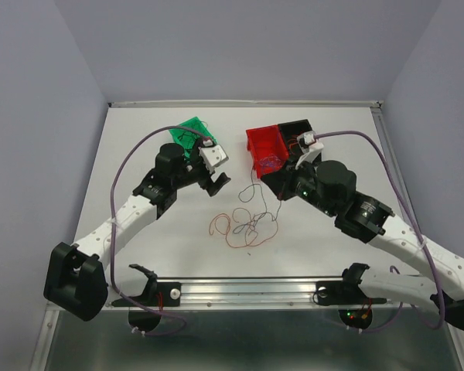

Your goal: Untangle the cables

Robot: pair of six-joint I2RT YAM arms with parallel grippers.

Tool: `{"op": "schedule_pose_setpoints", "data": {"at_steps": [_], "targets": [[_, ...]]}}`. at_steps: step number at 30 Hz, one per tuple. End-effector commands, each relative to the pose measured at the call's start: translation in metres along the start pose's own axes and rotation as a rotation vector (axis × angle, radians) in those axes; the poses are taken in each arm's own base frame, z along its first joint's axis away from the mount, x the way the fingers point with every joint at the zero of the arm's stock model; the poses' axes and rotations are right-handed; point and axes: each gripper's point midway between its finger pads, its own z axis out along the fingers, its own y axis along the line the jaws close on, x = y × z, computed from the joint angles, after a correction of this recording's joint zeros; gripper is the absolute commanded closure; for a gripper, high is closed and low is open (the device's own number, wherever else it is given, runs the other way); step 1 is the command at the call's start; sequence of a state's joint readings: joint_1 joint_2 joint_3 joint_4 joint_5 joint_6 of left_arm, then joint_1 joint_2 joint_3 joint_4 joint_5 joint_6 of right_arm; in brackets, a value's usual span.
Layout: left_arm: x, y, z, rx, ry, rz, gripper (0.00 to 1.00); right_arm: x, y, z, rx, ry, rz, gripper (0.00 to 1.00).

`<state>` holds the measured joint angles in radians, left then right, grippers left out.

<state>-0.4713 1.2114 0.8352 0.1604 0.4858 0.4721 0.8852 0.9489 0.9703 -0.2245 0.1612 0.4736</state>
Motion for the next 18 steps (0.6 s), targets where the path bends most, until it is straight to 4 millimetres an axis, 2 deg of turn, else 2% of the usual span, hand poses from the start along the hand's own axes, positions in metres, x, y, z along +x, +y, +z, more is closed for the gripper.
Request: {"op": "schedule_pose_setpoints", "data": {"at_steps": [1, 3, 5, 8, 12, 13, 14, 16, 18], "targets": [[-0.032, -0.012, -0.005, 0.049, -0.164, 0.05, 0.01, -0.048, 0.02, -0.007, -0.021, -0.09, -0.036, 0.99], [-0.031, -0.013, -0.005, 0.048, -0.184, 0.055, 0.01, -0.076, 0.024, -0.008, 0.006, -0.154, -0.039, 1.0], [-0.034, -0.015, -0.005, 0.056, -0.205, 0.059, 0.01, -0.091, 0.029, -0.008, 0.006, -0.183, -0.049, 1.0], [-0.042, -0.02, -0.004, 0.081, -0.25, 0.048, 0.01, -0.128, 0.05, -0.01, -0.032, -0.246, -0.044, 0.99], [-0.047, -0.029, -0.004, 0.129, -0.294, 0.035, 0.01, -0.157, 0.058, -0.011, -0.021, -0.31, -0.036, 0.99], [-0.048, -0.031, -0.005, 0.135, -0.305, 0.024, 0.01, -0.172, 0.064, -0.014, -0.027, -0.341, -0.032, 0.99], [-0.05, -0.032, -0.005, 0.138, -0.323, 0.028, 0.01, -0.177, 0.067, -0.013, -0.031, -0.348, -0.039, 0.99], [-0.054, -0.03, -0.008, 0.116, -0.339, 0.006, 0.01, -0.2, 0.075, -0.016, -0.033, -0.395, -0.036, 0.99], [-0.057, -0.021, -0.011, 0.057, -0.365, 0.009, 0.01, -0.216, 0.073, -0.02, 0.003, -0.439, -0.042, 0.99]]}}
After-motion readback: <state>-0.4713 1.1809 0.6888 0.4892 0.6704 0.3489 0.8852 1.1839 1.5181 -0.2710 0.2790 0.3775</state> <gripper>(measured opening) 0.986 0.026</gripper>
